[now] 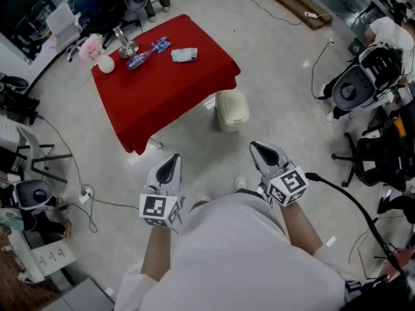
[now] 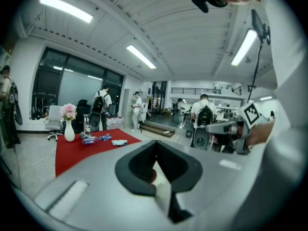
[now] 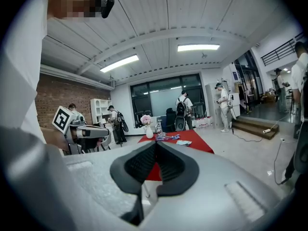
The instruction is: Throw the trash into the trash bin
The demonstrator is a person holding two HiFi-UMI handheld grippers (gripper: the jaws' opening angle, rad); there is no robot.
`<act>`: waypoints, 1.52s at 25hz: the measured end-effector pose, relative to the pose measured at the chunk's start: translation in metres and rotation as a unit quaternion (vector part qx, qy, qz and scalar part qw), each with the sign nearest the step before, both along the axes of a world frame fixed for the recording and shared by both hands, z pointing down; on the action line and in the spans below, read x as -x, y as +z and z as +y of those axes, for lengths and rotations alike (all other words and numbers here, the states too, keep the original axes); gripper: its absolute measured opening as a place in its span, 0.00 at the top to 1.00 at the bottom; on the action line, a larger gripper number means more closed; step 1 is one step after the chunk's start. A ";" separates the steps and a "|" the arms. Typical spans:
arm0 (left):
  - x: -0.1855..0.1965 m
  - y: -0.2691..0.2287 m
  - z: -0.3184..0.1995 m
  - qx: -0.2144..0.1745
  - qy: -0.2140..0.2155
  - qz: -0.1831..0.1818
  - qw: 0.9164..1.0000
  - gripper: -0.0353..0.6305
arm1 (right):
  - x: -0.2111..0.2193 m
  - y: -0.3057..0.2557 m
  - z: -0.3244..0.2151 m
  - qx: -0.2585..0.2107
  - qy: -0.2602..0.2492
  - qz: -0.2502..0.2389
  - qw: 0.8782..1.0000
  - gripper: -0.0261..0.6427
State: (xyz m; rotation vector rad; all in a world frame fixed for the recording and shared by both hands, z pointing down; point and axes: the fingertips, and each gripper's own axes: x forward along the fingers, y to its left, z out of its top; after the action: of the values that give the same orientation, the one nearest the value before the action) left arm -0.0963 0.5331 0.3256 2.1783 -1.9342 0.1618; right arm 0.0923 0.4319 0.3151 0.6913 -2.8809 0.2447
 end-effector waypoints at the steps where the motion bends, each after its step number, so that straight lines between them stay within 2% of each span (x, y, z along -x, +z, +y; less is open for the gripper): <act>1: 0.003 0.000 0.002 0.001 0.004 -0.001 1.000 0.94 | 0.003 0.000 0.003 -0.003 0.002 0.001 1.000 0.96; 9: 0.024 0.010 0.014 0.012 0.019 -0.002 1.000 0.94 | 0.018 0.005 0.016 -0.002 0.017 0.009 1.000 0.96; 17: 0.034 0.020 -0.007 0.021 0.011 0.006 1.000 0.94 | 0.030 0.011 -0.014 0.004 0.015 0.013 1.000 0.96; 30: 0.058 0.021 -0.120 0.017 -0.019 0.001 1.000 0.94 | 0.066 0.025 -0.142 0.022 -0.014 0.010 1.000 0.96; 38: 0.062 0.028 -0.210 0.030 -0.045 -0.003 0.999 0.94 | 0.067 0.040 -0.235 0.034 -0.034 0.020 0.999 0.96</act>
State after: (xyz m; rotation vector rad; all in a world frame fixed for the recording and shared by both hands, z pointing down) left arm -0.1584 0.3230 0.3538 2.0512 -1.9996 0.2080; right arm 0.0249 0.1971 0.3547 0.5792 -2.8369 0.3130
